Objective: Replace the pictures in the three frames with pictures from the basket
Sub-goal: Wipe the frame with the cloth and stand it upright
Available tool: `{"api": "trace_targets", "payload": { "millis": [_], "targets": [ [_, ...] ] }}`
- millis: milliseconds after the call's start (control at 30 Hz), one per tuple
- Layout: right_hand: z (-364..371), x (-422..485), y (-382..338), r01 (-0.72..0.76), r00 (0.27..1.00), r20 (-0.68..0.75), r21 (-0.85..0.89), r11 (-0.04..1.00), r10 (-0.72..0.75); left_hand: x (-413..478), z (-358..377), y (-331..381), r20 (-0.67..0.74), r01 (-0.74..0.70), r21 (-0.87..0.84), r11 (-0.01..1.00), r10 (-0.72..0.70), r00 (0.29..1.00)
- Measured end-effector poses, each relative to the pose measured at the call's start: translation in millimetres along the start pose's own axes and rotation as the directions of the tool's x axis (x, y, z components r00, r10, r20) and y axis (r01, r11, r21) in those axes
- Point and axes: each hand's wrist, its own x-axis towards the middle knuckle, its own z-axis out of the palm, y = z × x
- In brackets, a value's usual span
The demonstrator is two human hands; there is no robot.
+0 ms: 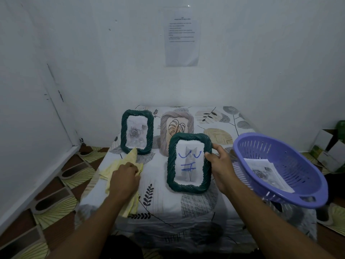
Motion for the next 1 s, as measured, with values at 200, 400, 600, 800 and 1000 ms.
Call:
{"api": "trace_targets", "payload": {
  "millis": [200, 400, 600, 800, 1000],
  "targets": [
    [1.2, 2.9, 0.2, 0.021, 1.000, 0.010, -0.027, 0.999, -0.020, -0.4, -28.1, 20.9, -0.172, 0.103, -0.546, 0.831, -0.232, 0.957],
    [15.5, 2.6, -3.3, 0.008, 0.999, 0.032, 0.044, 0.999, -0.009, -4.3, -80.3, 91.3, -0.219, -0.133, -0.860, 0.492, -0.121, 0.968],
    [14.4, -1.4, -9.7, -0.002, 0.999, 0.044, 0.125, 0.992, -0.004, -5.0, -39.7, 112.3, -0.367, -0.558, -0.431, 0.709, 0.427, 0.826],
    [9.8, -0.3, -17.2, 0.012, 1.000, 0.001, 0.175, 0.985, -0.013, -14.3, -38.5, 118.9, -0.218, -0.597, -0.066, 0.800, 0.572, 0.791],
    [9.0, 3.3, -22.5, 0.023, 0.999, 0.022, 0.199, 0.980, -0.028, -19.9, -44.7, 119.6, -0.143, -0.566, 0.067, 0.822, 0.569, 0.810]
  ]
}}
